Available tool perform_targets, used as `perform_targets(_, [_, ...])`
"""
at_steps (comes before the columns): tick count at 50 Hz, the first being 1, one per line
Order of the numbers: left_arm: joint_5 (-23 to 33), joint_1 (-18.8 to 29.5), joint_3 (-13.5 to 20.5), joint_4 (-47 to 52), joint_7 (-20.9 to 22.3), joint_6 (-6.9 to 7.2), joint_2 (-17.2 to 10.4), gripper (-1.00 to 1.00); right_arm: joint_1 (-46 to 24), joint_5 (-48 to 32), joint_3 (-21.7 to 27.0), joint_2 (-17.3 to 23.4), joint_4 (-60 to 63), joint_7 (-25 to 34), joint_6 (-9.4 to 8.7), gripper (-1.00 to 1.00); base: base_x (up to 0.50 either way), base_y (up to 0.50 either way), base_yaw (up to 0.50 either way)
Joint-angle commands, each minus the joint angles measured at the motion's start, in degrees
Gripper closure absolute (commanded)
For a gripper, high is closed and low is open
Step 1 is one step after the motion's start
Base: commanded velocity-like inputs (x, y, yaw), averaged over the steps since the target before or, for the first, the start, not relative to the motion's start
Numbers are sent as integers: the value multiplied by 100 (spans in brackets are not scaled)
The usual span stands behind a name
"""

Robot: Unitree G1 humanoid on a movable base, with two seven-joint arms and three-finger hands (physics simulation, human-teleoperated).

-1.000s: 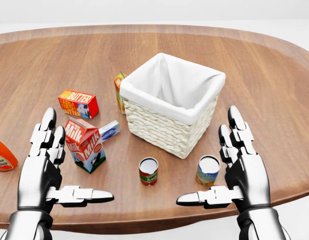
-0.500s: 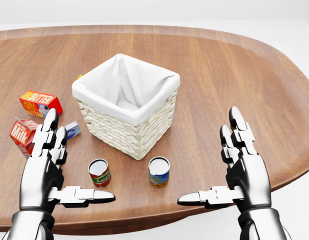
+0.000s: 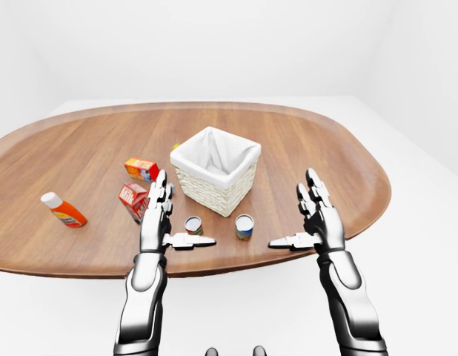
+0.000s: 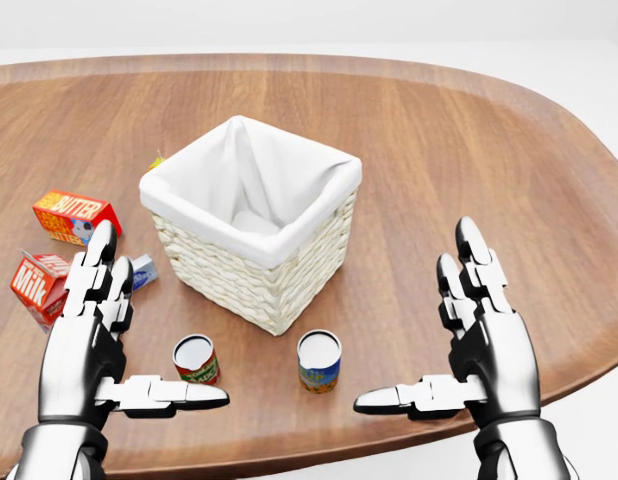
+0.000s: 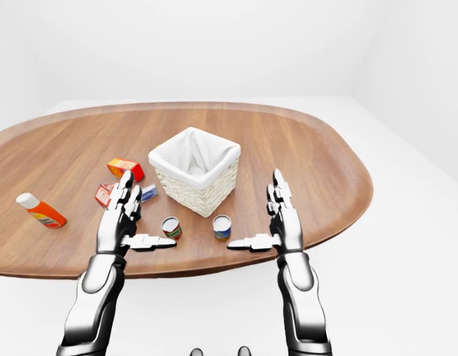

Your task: Pick up the tomato sauce, and put it in the basket.

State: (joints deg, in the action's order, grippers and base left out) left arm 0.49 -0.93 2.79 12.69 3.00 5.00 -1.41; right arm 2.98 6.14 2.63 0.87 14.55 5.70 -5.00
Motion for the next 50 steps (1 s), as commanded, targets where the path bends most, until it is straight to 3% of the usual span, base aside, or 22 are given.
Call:
perform_targets(1, [6, 34, 4, 6, 2, 0, -1, -100, -25, 147, 18, -2, 3, 69, 0, -100, 50, 0, 0])
perform_targets(15, [9, 24, -1, 5, 3, 0, -1, -100, -61, 47, 1, 2, -149, 8, 41, -100, 50, 0, 0])
perform_targets(21, [9, 37, 3, -70, 2, 0, -1, -100, -74, -15, 1, -2, -185, -44, 80, -100, 3, 0, 0])
perform_targets(27, [6, 40, 3, -74, -1, 0, -2, -100, -35, -27, -6, 0, -50, -66, 7, -100, 0, 0, 0])
perform_targets(29, [10, 24, -4, -45, 0, 0, 0, -100, -38, 73, 6, -10, -41, 10, 104, -100, 0, 0, 0])
perform_targets(30, [10, 27, -4, -41, 0, 0, -1, -100, -33, 110, 5, -1, -13, 32, 19, -100, 0, 0, 0])
perform_targets(34, [6, 25, 6, -40, 3, 0, -4, -100, 0, 227, 12, -5, 29, 110, 36, -100, 47, 0, 0])
perform_targets(36, [10, 21, 1, -39, 2, 0, -1, -100, -20, 114, -3, -8, -109, 59, 163, -100, 50, 0, 0])
perform_targets(38, [11, 26, -1, -24, 3, 0, -2, -100, -24, 8, -30, 7, -121, 1, 69, -100, 50, 0, 0])
perform_targets(43, [12, 16, -1, 4, 8, 0, -3, -100, -56, 17, -19, -6, -241, 16, 166, -100, 2, 0, 0])
perform_targets(46, [11, 42, 6, -13, 5, 0, -6, -100, -43, 17, -11, 1, -154, -9, 82, -100, 0, 0, 0])
perform_targets(50, [16, 30, 3, 13, 7, 0, -6, -100, -63, -9, -16, -1, -200, -18, 107, -100, 0, 0, 0])
